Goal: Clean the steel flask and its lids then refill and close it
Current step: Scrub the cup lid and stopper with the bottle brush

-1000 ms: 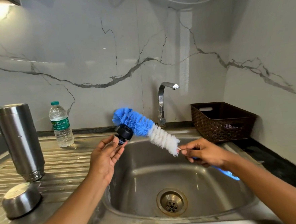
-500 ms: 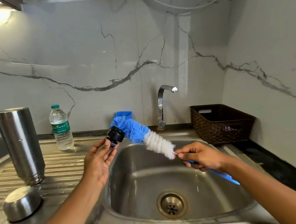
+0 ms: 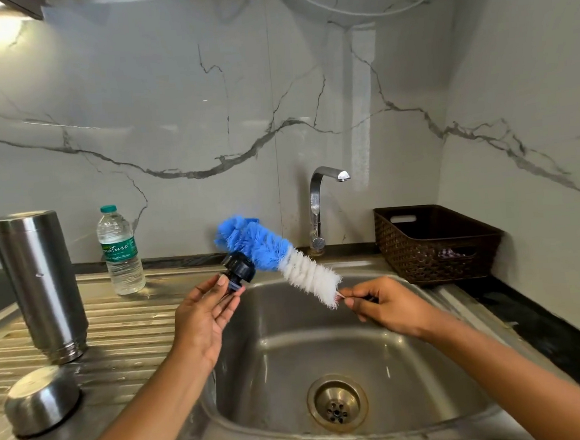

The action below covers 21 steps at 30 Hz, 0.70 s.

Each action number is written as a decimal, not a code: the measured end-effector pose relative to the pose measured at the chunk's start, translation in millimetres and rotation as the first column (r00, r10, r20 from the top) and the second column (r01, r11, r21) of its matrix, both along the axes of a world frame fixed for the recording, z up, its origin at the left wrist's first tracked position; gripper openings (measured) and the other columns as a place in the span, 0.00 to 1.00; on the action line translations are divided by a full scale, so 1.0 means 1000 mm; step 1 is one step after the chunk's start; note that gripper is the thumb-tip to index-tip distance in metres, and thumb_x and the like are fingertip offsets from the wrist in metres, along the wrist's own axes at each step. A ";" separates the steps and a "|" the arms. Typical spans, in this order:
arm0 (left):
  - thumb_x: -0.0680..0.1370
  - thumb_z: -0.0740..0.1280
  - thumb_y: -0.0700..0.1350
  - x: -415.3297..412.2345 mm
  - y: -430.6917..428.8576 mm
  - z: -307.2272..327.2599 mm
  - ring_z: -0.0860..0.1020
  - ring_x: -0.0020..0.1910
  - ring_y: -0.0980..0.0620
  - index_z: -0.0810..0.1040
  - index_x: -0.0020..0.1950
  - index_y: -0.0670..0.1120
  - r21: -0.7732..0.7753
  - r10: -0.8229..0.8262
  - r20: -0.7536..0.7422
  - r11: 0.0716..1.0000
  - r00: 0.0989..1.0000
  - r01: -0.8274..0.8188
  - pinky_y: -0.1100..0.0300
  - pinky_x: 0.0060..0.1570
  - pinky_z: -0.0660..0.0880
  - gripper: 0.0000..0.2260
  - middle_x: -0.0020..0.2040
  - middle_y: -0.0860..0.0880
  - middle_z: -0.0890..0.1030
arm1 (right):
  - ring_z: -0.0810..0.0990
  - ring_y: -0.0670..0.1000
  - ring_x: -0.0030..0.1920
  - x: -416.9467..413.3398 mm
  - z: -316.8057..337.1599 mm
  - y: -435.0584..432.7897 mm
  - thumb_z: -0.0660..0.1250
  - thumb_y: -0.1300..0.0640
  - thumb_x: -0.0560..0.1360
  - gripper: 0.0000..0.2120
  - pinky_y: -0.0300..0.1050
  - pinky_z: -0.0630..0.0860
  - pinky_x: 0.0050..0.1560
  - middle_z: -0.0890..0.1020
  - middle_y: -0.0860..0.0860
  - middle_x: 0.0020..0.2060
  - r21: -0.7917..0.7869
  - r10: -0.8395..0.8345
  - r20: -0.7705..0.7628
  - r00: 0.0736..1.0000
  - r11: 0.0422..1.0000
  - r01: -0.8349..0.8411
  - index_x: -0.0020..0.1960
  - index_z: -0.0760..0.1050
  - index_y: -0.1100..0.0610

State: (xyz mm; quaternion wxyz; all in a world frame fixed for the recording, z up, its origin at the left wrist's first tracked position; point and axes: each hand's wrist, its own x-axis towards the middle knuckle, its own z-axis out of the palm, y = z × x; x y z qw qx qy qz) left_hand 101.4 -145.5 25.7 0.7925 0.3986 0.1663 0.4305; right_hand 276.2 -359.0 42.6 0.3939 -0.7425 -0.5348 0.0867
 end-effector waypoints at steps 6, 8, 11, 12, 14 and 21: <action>0.76 0.64 0.36 0.000 -0.004 -0.001 0.84 0.39 0.51 0.76 0.48 0.43 0.041 -0.081 0.000 0.996 0.997 0.081 0.63 0.39 0.81 0.04 0.40 0.45 0.85 | 0.69 0.38 0.24 0.008 0.000 -0.004 0.64 0.59 0.78 0.09 0.28 0.64 0.28 0.74 0.43 0.25 -0.061 -0.053 0.046 0.998 0.997 0.056 0.47 0.79 0.45; 0.73 0.65 0.39 0.002 -0.008 0.003 0.84 0.41 0.51 0.76 0.48 0.43 0.065 -0.114 0.012 0.992 0.993 0.113 0.63 0.40 0.81 0.05 0.42 0.45 0.85 | 0.70 0.39 0.27 0.014 -0.009 -0.001 0.65 0.56 0.78 0.07 0.31 0.66 0.31 0.76 0.43 0.28 -0.113 -0.123 0.146 0.982 0.984 0.139 0.51 0.81 0.48; 0.69 0.65 0.42 -0.002 -0.005 0.006 0.84 0.42 0.50 0.76 0.49 0.42 0.064 -0.171 0.017 0.983 0.985 0.170 0.64 0.38 0.80 0.10 0.43 0.44 0.85 | 0.69 0.39 0.25 0.019 -0.014 0.002 0.64 0.56 0.78 0.08 0.33 0.65 0.30 0.74 0.40 0.22 -0.008 -0.235 -0.018 0.972 0.972 0.235 0.45 0.79 0.45; 0.69 0.65 0.42 -0.003 -0.005 0.006 0.84 0.42 0.50 0.76 0.50 0.42 0.060 -0.204 -0.003 0.977 0.979 0.204 0.64 0.37 0.80 0.10 0.44 0.44 0.85 | 0.67 0.39 0.22 0.019 -0.013 0.003 0.64 0.56 0.78 0.07 0.31 0.62 0.27 0.72 0.40 0.20 0.056 -0.254 -0.092 0.963 0.964 0.260 0.45 0.80 0.48; 0.68 0.70 0.42 -0.002 -0.011 0.004 0.84 0.42 0.48 0.77 0.49 0.41 0.062 -0.282 -0.055 0.957 0.958 0.285 0.63 0.35 0.81 0.11 0.45 0.42 0.85 | 0.65 0.39 0.20 0.011 -0.007 0.007 0.66 0.55 0.77 0.06 0.30 0.61 0.24 0.69 0.40 0.18 0.157 -0.277 -0.182 0.943 0.939 0.306 0.45 0.80 0.56; 0.65 0.76 0.47 0.007 -0.046 -0.003 0.84 0.44 0.44 0.77 0.53 0.39 0.123 -0.442 -0.271 0.865 0.855 0.486 0.62 0.34 0.81 0.21 0.50 0.36 0.83 | 0.62 0.41 0.19 -0.030 0.006 0.013 0.72 0.53 0.71 0.07 0.32 0.58 0.21 0.71 0.42 0.18 0.260 -0.054 -0.443 0.895 0.947 0.186 0.40 0.78 0.56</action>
